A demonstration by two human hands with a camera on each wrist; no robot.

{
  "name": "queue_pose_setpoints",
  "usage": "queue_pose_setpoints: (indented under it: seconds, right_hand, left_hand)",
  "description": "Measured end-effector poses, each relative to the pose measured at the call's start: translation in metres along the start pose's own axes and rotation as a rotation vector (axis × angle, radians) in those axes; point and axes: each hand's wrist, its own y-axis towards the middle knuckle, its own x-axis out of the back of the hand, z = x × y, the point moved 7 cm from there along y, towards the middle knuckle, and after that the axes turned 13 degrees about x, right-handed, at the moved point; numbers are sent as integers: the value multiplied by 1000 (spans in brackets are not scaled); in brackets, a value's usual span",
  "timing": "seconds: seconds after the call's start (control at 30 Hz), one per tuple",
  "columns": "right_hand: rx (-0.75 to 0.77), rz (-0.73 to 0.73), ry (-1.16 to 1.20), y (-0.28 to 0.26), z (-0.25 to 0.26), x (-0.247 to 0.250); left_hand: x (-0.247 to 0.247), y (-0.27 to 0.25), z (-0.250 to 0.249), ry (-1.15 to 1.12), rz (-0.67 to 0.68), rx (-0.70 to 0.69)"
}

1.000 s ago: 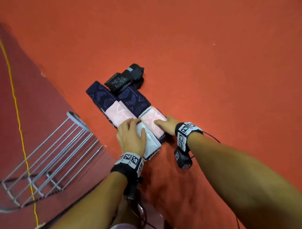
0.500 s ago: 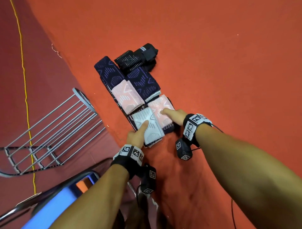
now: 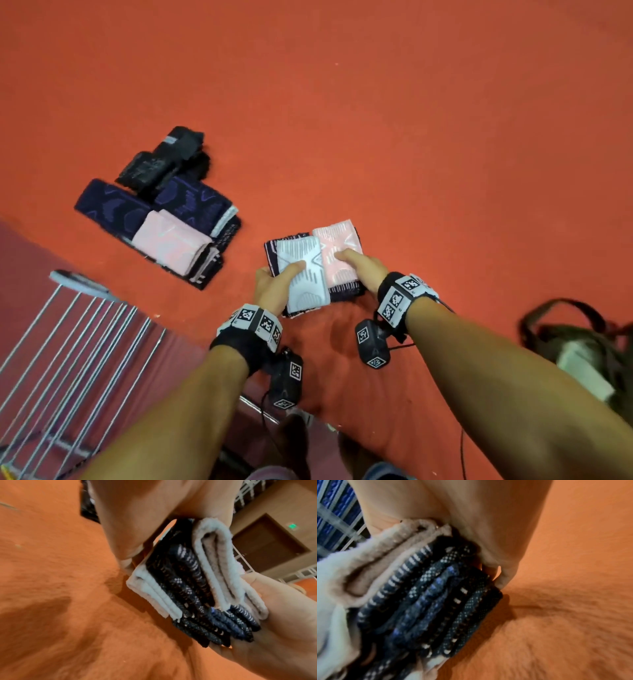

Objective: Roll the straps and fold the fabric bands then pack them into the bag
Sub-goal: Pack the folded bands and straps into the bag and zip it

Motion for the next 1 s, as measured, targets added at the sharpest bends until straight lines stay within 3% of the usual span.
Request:
queue_pose_setpoints:
  seconds: [0.23,0.47,0.6,0.8,0.87,1.0]
  right_hand:
    - [47,-347,317,-42,-44,121]
    - [72,-642,518,-120,-92,235]
    - [132,-776,625,-158,-127,284]
    - [148,-909,970,-198,-183,325]
    - [125,-907,1095,-201,-203,330]
    - [55,-838,1292,-202,-239,336]
  left_hand:
    - [-120,-41,-3,279,250,-95]
    - [-245,-87,53,462,430,-97]
    - [-295,-81,99,506,411,-60]
    - [-349,-77,155,532,463,-14]
    - [-358,-75,171,548,435,-3]
    - [-355,-63,180,643,240,-91]
